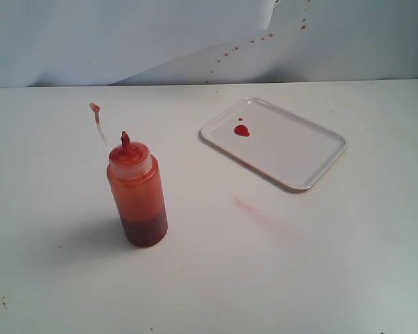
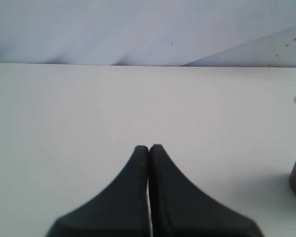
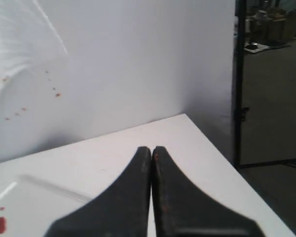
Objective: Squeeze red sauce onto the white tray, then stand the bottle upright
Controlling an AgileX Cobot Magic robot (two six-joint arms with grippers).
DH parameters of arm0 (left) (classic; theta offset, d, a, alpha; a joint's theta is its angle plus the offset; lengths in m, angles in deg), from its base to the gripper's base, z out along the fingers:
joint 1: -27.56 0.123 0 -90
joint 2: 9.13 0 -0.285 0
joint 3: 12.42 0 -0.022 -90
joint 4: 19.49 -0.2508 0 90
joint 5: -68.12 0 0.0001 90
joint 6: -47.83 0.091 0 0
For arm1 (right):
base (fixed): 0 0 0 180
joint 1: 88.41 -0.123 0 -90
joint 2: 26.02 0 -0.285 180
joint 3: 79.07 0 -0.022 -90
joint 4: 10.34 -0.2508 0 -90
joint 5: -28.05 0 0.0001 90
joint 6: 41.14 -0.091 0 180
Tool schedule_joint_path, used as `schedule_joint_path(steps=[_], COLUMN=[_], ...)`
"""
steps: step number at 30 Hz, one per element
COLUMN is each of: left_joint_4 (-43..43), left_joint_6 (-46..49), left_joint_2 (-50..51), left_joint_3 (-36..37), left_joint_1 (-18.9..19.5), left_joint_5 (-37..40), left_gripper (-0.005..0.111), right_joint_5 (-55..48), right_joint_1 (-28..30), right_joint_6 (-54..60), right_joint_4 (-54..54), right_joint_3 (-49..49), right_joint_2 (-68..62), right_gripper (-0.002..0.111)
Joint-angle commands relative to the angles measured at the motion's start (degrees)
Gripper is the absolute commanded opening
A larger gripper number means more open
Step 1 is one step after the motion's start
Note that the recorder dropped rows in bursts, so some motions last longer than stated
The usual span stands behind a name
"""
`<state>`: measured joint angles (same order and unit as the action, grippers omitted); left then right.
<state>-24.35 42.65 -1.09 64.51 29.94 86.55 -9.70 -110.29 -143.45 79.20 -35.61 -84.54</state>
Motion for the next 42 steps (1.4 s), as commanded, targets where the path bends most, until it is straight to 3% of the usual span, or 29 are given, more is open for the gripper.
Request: schedule_joint_path(steps=[1,6,12,20,29,42], left_joint_4=[0.0,0.0,0.0,0.0,-0.1,-0.1], left_joint_6=[-0.3,-0.3,-0.3,-0.3,-0.3,-0.3], left_joint_2=[-0.3,-0.3,-0.3,-0.3,-0.3,-0.3], left_joint_3=[0.3,0.3,0.3,0.3,0.3,0.3], left_joint_1=[-0.3,-0.3,-0.3,-0.3,-0.3,-0.3], left_joint_5=[-0.2,-0.2,-0.2,-0.2,-0.2,-0.2], left_gripper=[0.000,0.000,0.000,0.000,0.000,0.000], right_joint_5=[19.3,36.0,43.9,48.1,37.8,37.8], right_joint_1=[10.4,22.9,28.9,28.1,17.8,17.6], right_joint_6=[-0.1,-0.1,-0.1,-0.1,-0.1,0.1], right_joint_4=[0.5,0.5,0.5,0.5,0.5,-1.0], right_joint_3=[0.0,0.0,0.0,0.0,6.1,14.4], right_joint_2=[7.9,16.3,23.8,29.1,39.3,41.7], right_gripper=[0.000,0.000,0.000,0.000,0.000,0.000])
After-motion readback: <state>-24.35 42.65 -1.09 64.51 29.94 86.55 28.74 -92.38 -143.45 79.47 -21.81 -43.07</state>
